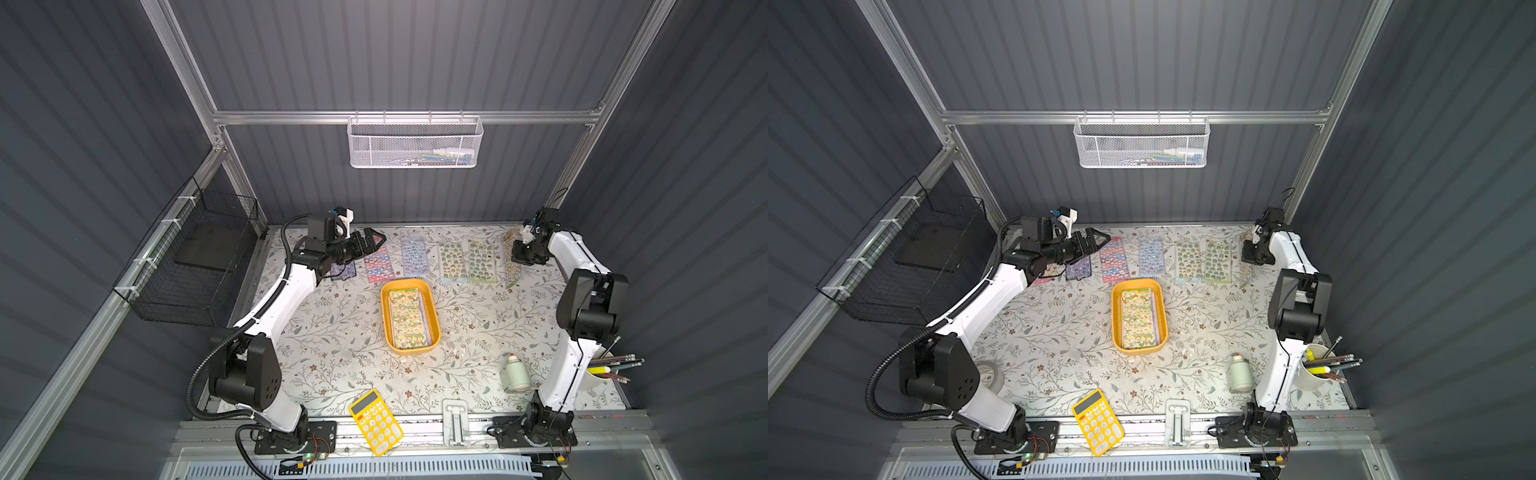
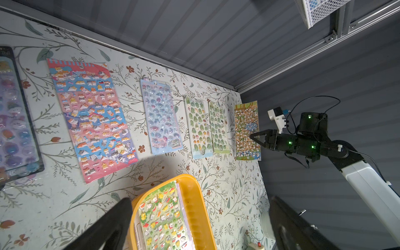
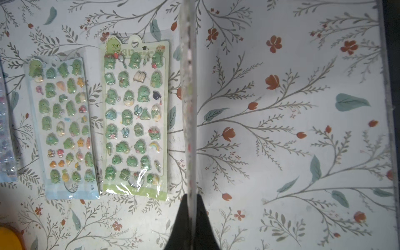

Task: Take the stickers out of the storage box
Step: Place the sticker at the center of the board.

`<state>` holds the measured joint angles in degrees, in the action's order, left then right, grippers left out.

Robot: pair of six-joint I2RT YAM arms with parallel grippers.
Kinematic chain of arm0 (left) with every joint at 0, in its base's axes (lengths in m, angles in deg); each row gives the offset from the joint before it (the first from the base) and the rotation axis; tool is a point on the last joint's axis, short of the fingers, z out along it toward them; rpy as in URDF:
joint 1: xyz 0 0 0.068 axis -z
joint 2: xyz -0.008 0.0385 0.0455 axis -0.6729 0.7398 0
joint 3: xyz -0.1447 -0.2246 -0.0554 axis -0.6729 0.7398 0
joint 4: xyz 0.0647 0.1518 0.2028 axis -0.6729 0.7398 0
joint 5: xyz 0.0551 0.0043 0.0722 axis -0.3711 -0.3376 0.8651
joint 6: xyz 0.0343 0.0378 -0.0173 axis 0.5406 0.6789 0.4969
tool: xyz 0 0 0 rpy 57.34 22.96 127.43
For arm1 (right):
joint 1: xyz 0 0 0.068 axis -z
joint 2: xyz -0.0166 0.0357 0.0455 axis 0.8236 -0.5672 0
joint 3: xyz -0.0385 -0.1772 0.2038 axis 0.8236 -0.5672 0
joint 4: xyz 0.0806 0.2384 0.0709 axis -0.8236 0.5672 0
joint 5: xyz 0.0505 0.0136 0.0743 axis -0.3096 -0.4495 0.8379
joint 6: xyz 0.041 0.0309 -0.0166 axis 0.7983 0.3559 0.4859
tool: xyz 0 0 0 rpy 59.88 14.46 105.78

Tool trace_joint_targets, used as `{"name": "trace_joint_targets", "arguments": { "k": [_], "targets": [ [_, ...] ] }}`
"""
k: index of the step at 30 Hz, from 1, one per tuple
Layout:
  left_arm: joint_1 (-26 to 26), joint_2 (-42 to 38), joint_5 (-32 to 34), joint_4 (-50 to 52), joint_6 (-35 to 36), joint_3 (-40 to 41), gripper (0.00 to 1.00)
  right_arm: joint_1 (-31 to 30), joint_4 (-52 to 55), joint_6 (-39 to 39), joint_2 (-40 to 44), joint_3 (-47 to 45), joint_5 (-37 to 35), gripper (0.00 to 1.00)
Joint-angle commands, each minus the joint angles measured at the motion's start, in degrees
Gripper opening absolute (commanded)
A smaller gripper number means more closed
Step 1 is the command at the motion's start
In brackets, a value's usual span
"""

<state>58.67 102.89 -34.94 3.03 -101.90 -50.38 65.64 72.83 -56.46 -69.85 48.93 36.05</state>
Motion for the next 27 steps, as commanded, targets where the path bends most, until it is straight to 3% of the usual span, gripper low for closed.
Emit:
{"name": "trace_joint_targets", "arguments": {
  "k": [1, 10, 19, 27],
  "targets": [
    [-0.6, 0.5, -0.6, 0.9, 0.4, -2.1, 1.0, 1.2, 1.9, -1.3, -1.8, 2.6, 2.2, 0.0],
    [-0.6, 2.0, -0.8, 1.4, -0.8, -2.3, 1.0, 2.9, 2.6, -1.7, -7.8, 4.9, 5.4, 0.0],
    [-0.6, 3.3, -0.9, 1.9, -2.3, -4.9, 1.0, 2.9, 5.4, -4.4, -13.5, 9.8, -2.5, 0.01],
    [-0.6, 4.7, -1.6, 1.6, -3.2, -5.7, 1.0, 3.0, 5.6, -3.8, -14.7, 11.3, -5.8, 0.23]
  ]
}}
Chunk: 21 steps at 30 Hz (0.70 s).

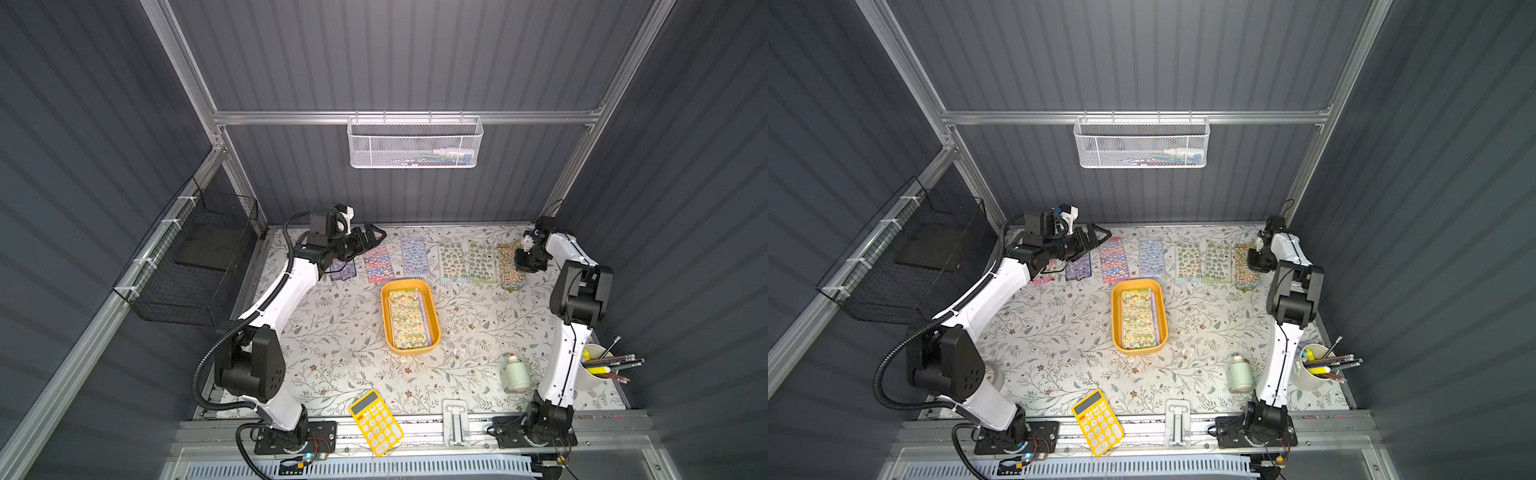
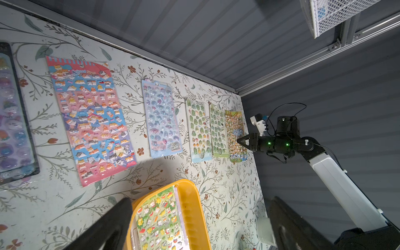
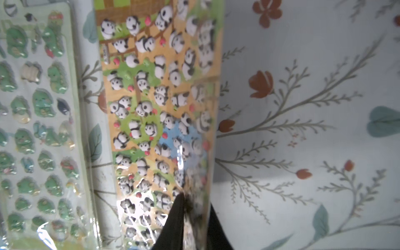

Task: Take the stickers out of the storage box
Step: Place the sticker at the center of the board.

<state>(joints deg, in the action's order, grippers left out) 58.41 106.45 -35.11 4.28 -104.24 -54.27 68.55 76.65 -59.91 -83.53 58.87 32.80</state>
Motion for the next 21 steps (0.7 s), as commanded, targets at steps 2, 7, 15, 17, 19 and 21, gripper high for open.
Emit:
{"name": "trace_joint_targets", "arguments": {
  "k": [2, 7, 15, 17, 19, 21],
  "targets": [
    [-0.3, 1.3, -1.6, 0.0, -1.2, -1.8, 1.0, 0.2, 1.7, -0.2, -1.0, 1.2, -3.1, 0.31],
    [-0.3, 1.4, -1.7, 0.0, -1.3, -1.7, 1.0, 0.2, 1.2, 0.3, -0.6, 0.6, -4.7, 0.35],
    [-0.3, 0.0, -0.4, 1.2, -0.2, -1.5, 1.0, 0.2, -1.4, 1.1, 4.2, -3.0, -7.7, 0.4],
    [-0.3, -0.4, 0.8, 2.2, 0.2, -1.5, 1.0, 0.2, -3.1, 1.5, 7.3, -5.3, -7.7, 0.44],
    [-0.3, -0.8, 2.0, 3.2, 0.6, -1.4, 1.0, 0.1, -5.2, 2.1, 10.7, -7.8, -8.0, 0.47],
    [-0.3, -1.2, 2.7, 3.7, 0.9, -1.0, 1.0, 0.2, -6.9, 2.6, 14.2, -10.0, -8.4, 0.51]
  ]
}}
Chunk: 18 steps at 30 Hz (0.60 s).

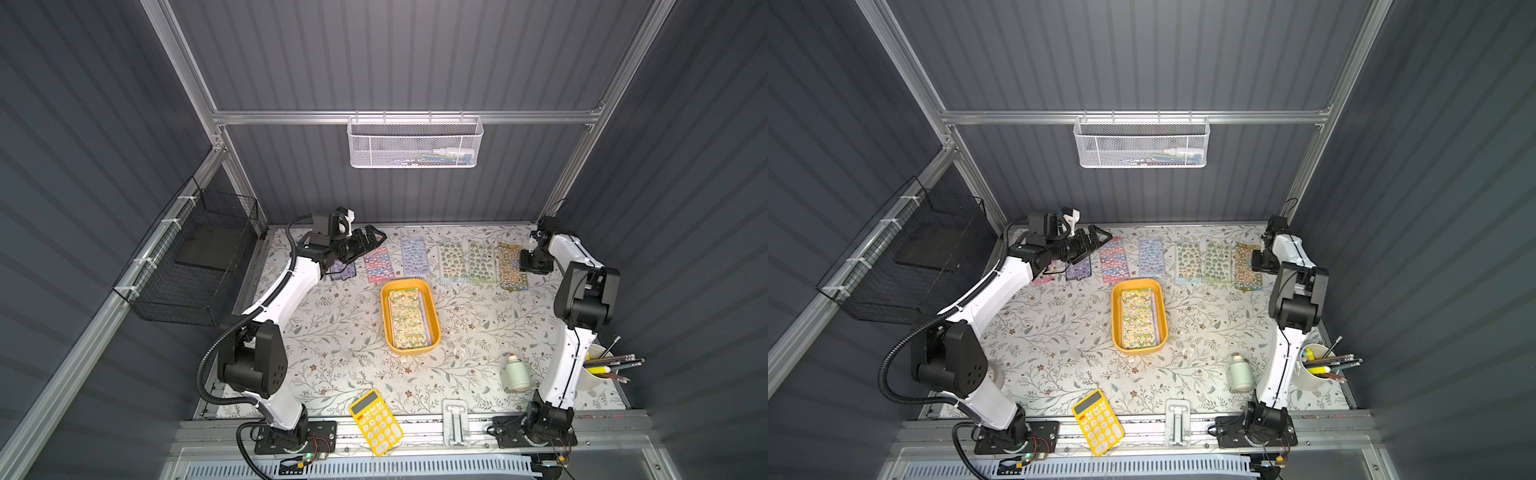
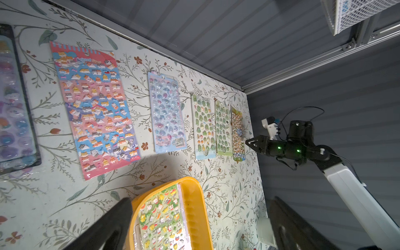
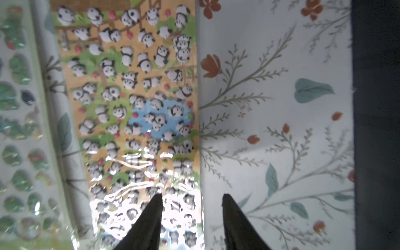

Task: Take the stickers out of the storage box
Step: Place the sticker at the center of the board.

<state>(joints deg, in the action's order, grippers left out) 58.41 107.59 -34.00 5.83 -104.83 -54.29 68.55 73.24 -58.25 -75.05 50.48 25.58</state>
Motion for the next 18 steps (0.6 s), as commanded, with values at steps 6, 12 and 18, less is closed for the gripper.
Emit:
{"name": "trace_joint_targets", "arguments": {
  "k": [6, 12, 18],
  "targets": [
    [-0.3, -4.8, 3.9, 3.4, 2.8, 0.5, 1.0, -0.3, -9.2, 4.6, 18.2, -10.7, -2.2, 0.59],
    [-0.3, -6.5, 9.2, 8.2, 5.7, 2.8, 1.0, -5.5, -13.7, 5.4, 29.5, -19.5, -4.9, 0.59],
    [-0.3, -6.5, 10.3, 12.4, 9.4, 4.7, 0.81, -16.9, -13.4, 6.3, 34.9, -22.2, -3.9, 0.56]
  ]
}}
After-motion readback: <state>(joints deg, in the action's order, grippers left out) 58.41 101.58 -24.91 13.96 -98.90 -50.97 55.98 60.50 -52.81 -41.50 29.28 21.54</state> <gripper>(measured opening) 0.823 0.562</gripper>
